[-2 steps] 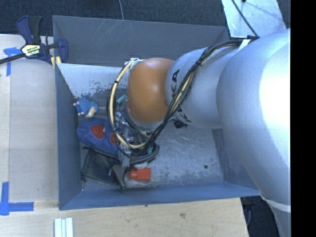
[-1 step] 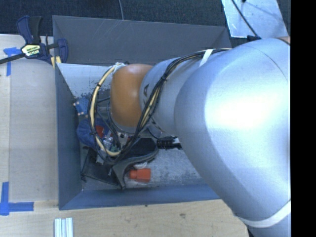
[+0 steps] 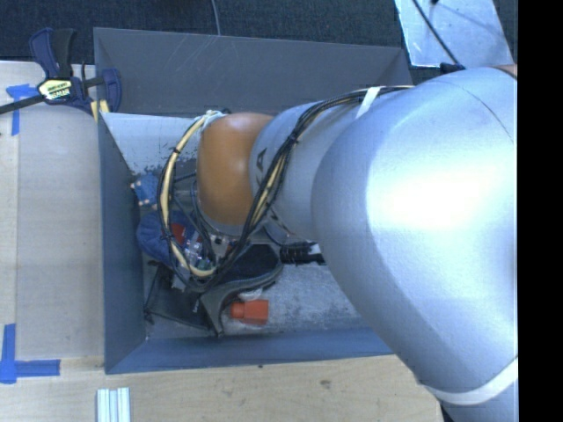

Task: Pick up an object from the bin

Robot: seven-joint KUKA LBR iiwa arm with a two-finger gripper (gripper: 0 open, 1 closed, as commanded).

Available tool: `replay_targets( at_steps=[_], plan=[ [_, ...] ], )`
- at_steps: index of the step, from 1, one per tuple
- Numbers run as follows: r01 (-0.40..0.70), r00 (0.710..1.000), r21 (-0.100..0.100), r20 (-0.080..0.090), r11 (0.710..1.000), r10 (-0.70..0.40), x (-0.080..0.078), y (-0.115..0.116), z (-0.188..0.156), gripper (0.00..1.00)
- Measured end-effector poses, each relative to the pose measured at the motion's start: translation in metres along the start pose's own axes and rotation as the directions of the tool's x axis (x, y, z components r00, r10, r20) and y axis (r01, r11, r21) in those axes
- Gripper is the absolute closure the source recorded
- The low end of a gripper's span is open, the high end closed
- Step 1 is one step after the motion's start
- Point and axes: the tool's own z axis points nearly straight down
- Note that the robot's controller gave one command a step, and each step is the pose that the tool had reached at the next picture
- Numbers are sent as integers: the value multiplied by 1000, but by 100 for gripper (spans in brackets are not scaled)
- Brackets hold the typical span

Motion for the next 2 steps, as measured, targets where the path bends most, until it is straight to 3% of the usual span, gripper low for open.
replay_targets(
  at_steps=[1, 2],
  plan=[
    [3, 1000, -3, -2, 1000, -3, 1, 2, -3, 100],
    [5, 1000, 2, -10, 1000, -5, -1, 3, -41, 100]
  ],
)
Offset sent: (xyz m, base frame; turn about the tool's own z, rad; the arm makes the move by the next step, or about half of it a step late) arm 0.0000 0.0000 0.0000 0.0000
